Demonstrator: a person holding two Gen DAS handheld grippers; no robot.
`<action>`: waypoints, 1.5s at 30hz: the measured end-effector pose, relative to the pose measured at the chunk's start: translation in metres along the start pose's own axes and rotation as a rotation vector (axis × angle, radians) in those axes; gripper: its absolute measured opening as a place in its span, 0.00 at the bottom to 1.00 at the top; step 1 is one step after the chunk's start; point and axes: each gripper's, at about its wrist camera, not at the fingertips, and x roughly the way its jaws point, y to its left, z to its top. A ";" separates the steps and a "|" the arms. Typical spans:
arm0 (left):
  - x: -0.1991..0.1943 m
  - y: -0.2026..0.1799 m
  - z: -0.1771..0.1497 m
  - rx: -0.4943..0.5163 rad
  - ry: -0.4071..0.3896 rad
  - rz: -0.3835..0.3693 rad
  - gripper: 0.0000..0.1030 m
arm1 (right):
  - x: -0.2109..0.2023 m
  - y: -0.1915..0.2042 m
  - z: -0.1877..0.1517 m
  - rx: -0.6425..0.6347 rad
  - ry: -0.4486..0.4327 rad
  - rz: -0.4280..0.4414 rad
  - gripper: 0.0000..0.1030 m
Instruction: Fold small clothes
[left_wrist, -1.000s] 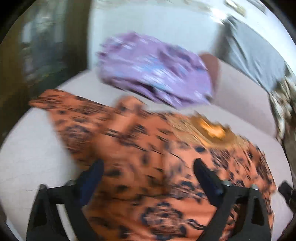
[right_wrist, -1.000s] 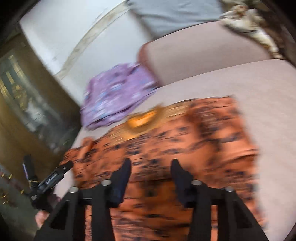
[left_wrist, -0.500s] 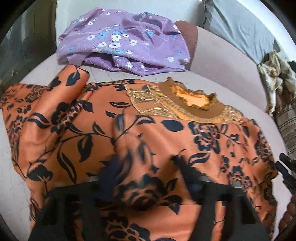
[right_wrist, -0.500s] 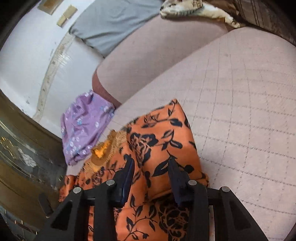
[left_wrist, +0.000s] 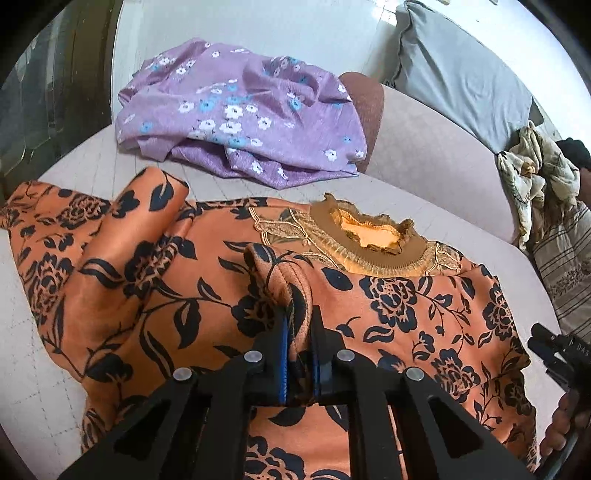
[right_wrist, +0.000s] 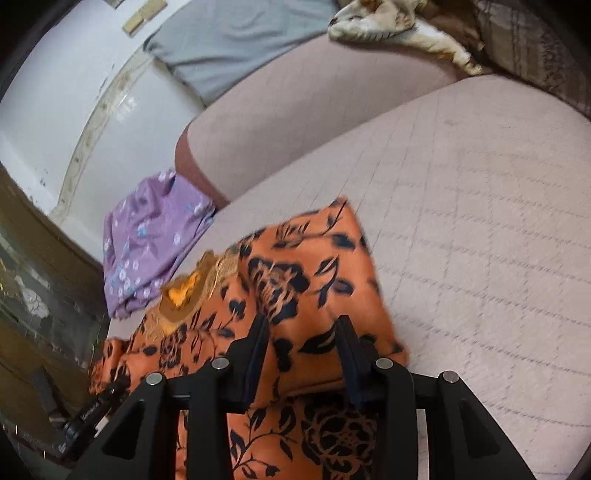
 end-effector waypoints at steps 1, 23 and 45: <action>-0.002 0.001 0.001 -0.001 -0.005 0.003 0.09 | -0.001 -0.002 0.002 0.008 -0.003 -0.002 0.39; -0.080 0.137 0.035 -0.377 -0.239 0.288 0.86 | 0.022 0.001 -0.005 0.000 0.159 -0.010 0.53; -0.026 0.367 0.058 -0.982 -0.148 0.160 0.80 | 0.031 0.017 -0.016 -0.086 0.140 -0.036 0.54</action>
